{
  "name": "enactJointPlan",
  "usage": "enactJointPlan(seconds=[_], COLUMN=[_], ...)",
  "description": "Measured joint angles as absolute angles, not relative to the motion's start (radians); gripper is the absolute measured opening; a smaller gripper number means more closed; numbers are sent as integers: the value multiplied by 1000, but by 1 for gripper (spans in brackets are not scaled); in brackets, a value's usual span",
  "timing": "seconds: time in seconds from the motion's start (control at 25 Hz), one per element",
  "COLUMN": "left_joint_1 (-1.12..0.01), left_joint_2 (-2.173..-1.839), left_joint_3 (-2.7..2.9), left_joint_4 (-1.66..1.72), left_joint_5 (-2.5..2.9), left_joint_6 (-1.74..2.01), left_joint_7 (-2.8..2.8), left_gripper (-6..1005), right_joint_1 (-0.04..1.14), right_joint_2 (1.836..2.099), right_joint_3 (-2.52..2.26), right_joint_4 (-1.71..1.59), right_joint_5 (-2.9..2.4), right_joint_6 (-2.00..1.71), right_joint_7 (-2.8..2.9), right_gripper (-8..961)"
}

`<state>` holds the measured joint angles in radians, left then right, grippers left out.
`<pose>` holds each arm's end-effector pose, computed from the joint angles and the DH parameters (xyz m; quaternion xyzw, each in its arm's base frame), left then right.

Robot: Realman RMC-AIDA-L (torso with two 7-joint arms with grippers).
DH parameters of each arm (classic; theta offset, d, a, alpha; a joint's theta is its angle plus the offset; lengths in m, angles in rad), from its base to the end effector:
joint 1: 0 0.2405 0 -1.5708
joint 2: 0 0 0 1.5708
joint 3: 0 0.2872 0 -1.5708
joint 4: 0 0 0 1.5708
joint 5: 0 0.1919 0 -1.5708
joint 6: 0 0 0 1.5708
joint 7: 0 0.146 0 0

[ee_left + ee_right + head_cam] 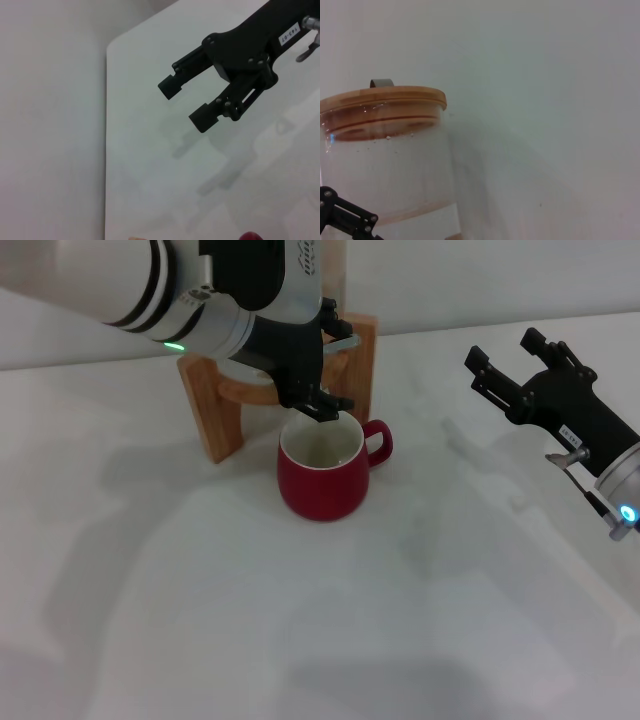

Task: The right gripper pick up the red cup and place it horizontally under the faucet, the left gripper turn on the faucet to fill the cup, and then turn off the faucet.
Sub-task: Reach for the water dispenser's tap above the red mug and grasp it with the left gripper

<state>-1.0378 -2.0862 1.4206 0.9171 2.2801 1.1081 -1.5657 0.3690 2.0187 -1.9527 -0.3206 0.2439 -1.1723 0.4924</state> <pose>-0.0646 0.4351 -0.0769 -0.9594 0.2291 0.0713 0.1480 0.3148 0.3360 -0.0090 -0.7270 0.2453 0.4050 0.4972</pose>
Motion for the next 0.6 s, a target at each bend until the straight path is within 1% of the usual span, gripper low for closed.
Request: enactJointPlan(seconds=[0.6], left_joint_1=[-1035], left_joint_2=[-2084], left_joint_3=[1416], left_joint_4=[916], left_joint_5=[2284], left_joint_6=[1114], left_joint_7=[-1574], left_gripper=[828], right_joint_1=[371], right_joint_2=[2019], right_joint_3=[-1953], right_joint_4=[-321], right_joint_5=[244], right_joint_6=[-1169], right_joint_7=[492], right_gripper=[873])
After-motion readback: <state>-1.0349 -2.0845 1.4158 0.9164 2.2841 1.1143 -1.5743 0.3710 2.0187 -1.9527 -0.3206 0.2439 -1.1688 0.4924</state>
